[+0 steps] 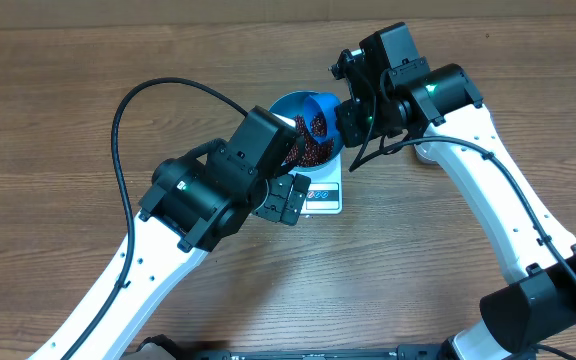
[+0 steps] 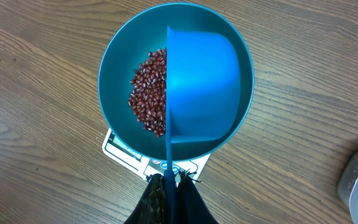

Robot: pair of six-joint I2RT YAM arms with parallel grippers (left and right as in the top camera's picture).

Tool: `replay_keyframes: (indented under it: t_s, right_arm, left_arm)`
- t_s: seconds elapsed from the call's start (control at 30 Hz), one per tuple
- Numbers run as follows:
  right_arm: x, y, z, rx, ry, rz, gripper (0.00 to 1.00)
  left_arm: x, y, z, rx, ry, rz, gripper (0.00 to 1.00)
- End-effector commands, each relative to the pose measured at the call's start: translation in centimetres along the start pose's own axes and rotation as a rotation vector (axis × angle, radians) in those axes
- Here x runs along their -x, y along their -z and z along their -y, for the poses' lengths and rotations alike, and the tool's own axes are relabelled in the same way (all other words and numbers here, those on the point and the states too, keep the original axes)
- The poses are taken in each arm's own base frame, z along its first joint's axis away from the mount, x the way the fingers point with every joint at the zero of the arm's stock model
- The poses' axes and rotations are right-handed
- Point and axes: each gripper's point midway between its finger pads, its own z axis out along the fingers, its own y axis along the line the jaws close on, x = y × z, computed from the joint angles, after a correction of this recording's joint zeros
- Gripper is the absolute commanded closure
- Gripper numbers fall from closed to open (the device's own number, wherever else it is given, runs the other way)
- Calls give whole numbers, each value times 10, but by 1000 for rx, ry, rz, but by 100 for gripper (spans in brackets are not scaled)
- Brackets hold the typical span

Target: Scoop item into bowl and weigh 150g on scale

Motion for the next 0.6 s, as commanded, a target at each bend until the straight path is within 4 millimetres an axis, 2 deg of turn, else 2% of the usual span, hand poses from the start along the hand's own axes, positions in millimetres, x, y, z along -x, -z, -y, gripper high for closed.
replay_keyframes:
  t_s: [0.0, 0.47, 0.57]
  right_arm:
    - [12, 16, -2, -2, 6, 58, 96]
    - [13, 18, -9, 68, -6, 62, 96]
    - [14, 23, 5, 143, -69, 73, 96]
  left_arm:
    - [6, 5, -1, 1, -15, 19, 0]
    - [6, 5, -1, 1, -15, 19, 0]
    - [6, 5, -1, 1, -15, 19, 0]
